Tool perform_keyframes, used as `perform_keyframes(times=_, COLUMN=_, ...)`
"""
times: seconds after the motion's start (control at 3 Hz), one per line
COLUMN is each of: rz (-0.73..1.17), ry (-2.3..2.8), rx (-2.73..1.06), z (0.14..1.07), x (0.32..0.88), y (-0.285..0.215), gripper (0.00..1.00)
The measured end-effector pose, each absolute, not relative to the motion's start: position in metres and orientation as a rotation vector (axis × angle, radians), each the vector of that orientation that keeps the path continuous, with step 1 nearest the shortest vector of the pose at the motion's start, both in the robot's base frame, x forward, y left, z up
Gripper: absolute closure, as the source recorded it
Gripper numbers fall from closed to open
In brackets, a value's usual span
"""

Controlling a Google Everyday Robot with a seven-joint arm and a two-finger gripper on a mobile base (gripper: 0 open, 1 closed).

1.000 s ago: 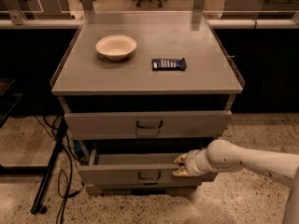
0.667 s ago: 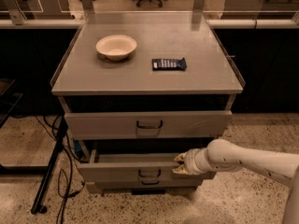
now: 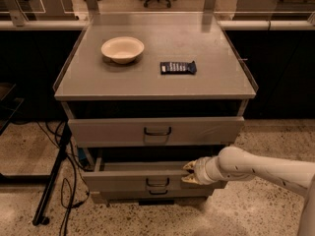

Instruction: Open middle drawer

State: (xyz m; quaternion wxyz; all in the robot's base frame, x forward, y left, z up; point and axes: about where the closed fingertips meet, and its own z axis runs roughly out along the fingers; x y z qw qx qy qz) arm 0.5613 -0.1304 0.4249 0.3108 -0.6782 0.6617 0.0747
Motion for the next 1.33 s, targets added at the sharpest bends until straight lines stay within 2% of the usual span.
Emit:
perform_keyframes(times=0.33, rz=0.197, ry=1.747, rx=-1.791, z=0.425, x=0.561, y=-0.130, gripper=0.11)
perform_keyframes(times=0.67, rz=0.197, ry=1.747, rx=-1.791, z=0.425, x=0.561, y=-0.130, gripper=0.15)
perform_keyframes(times=1.0, rz=0.212, ry=1.752, rx=-1.770, z=0.425, x=0.537, y=-0.138, gripper=0.38)
perform_keyframes(times=1.33, rz=0.229, ry=1.763, rx=-1.744, z=0.433, x=0.483, y=-0.156, gripper=0.61)
